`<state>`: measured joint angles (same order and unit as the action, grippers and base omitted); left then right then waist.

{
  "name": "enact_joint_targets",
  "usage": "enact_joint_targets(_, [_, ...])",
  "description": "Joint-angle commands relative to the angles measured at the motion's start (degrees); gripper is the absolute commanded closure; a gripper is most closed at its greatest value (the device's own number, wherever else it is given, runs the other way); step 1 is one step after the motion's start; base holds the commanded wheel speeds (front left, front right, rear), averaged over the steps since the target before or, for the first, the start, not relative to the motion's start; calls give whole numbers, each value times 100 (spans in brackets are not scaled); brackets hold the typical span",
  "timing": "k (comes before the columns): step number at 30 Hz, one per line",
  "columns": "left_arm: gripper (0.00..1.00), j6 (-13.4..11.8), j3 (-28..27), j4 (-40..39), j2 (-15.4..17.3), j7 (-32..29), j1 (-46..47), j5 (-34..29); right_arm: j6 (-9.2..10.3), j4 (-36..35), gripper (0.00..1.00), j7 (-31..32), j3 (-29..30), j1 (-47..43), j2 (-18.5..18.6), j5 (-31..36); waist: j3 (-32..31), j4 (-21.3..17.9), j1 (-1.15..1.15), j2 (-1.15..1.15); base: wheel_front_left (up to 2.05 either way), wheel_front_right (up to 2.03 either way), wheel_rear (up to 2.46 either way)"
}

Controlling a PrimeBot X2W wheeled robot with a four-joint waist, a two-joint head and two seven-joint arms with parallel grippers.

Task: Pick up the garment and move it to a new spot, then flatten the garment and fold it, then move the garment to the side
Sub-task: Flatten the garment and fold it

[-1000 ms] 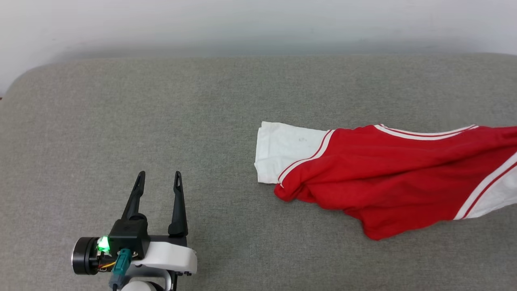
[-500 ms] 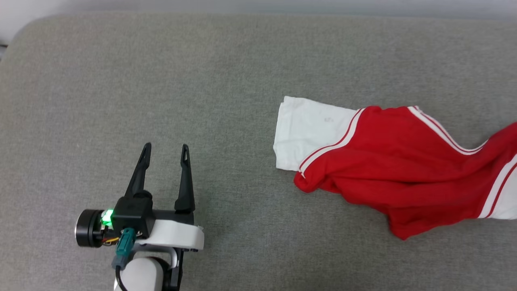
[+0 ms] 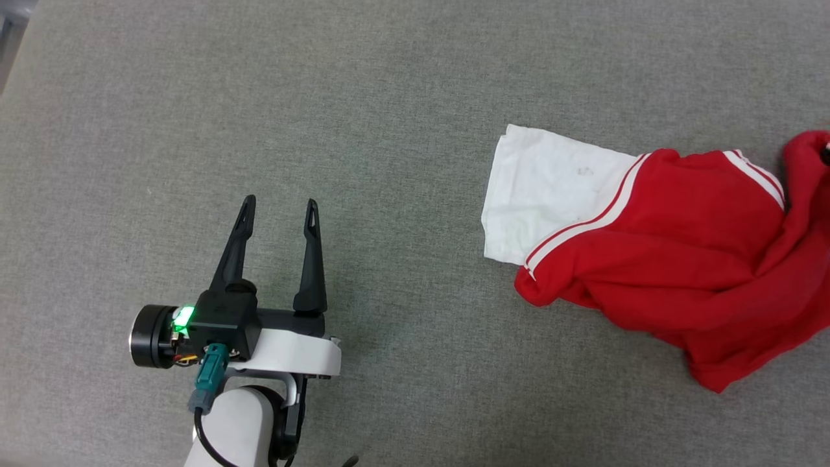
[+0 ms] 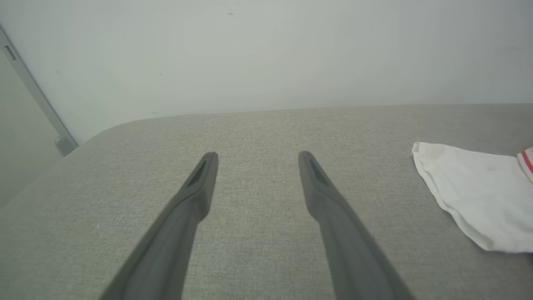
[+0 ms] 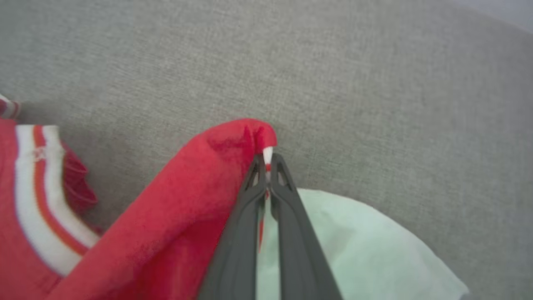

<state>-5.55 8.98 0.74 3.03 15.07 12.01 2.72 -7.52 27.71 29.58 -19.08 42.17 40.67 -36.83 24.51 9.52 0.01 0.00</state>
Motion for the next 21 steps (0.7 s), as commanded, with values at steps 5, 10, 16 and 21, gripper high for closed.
enact_joint_targets(5, [0,-35,-6,5,-11,15,58,19,5,815,100,-82,-317,141,-320,-104,33,23,-1,0,0,0,0])
enact_joint_targets(10, [0,2,-145,49,21,15,-14,-7,6,955,0,-1196,-814,222,-88,-193,-267,-169,-1,0,0,0,0])
enact_joint_targets(16, [0,136,-351,26,174,15,-37,25,6,647,0,-2588,-683,-90,-19,-71,-649,-481,-1,0,0,0,0])
enact_joint_targets(21, [0,334,-481,86,340,15,170,100,6,373,0,-3353,-324,-423,-170,197,-865,-709,-1,0,0,0,0])
